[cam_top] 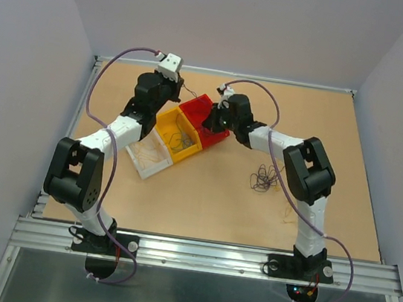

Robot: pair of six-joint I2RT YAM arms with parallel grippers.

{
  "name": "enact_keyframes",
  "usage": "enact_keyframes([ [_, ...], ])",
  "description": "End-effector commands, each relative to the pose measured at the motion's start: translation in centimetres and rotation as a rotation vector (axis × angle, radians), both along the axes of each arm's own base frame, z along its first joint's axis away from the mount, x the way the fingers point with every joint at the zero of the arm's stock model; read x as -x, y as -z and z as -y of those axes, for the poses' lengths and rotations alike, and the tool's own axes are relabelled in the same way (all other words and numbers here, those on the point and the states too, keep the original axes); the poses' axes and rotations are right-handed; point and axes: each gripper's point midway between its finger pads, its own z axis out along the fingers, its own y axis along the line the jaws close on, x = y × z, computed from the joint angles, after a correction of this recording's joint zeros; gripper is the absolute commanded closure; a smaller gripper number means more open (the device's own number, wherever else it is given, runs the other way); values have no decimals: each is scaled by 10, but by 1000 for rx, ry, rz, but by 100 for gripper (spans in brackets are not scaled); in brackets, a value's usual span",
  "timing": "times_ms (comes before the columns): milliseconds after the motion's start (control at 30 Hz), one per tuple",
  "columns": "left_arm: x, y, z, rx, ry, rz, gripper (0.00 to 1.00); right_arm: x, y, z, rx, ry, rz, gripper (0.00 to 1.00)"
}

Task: Untangle the cables

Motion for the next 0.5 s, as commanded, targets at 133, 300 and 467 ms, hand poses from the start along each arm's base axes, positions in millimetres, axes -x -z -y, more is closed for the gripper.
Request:
enact_keyframes([
  [133, 10, -26, 27, -41, 80, 101, 100, -27, 35, 21, 235, 146, -74, 100],
  [300, 7, -19, 33, -46, 90, 71, 100, -23, 57, 17, 346, 155, -115, 99],
  [467, 10, -14, 39, -49, 131, 51, 100, -27, 57, 23, 369, 196, -115, 99],
])
